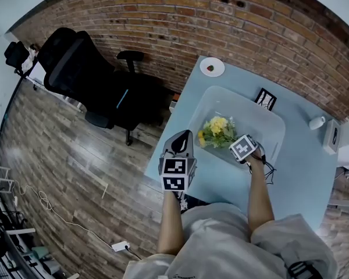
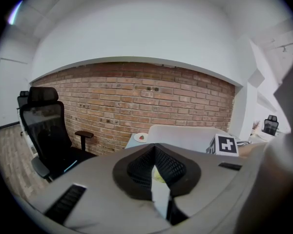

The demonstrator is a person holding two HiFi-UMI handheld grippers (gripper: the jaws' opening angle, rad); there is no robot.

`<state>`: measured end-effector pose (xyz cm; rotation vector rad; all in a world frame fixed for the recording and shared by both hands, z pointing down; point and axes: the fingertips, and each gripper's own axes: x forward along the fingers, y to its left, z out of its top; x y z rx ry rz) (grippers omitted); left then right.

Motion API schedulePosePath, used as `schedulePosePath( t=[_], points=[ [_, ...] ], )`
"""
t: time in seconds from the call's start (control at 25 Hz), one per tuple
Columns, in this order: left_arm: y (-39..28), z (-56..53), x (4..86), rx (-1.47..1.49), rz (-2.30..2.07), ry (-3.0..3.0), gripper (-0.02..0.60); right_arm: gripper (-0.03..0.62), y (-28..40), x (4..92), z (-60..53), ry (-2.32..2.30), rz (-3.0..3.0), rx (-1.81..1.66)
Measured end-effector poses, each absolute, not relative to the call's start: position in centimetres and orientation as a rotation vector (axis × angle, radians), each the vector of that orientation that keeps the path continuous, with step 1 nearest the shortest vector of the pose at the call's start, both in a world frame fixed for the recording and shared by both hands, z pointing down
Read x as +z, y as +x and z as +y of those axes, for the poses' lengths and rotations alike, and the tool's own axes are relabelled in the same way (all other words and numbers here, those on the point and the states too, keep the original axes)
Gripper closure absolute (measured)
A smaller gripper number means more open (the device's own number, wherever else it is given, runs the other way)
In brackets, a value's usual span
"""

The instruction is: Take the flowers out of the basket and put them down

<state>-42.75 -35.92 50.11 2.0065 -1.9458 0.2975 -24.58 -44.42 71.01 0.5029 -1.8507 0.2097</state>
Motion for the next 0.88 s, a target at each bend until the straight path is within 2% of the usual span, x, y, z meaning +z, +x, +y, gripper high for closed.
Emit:
schedulePosePath(
  t=[0.52,0.88],
  points=[
    [-40.1,-36.6,45.9,0.294,-1.884,2.208,0.560,0.553,-24.3,56.8,-46.6,0.768,-1.994,0.052],
    [-33.7,-37.7,45.1,0.280,-1.704,2.387,0.560,0.553,-17.4,50.3,-44.6,1.120,-2.090,0.178]
  ],
)
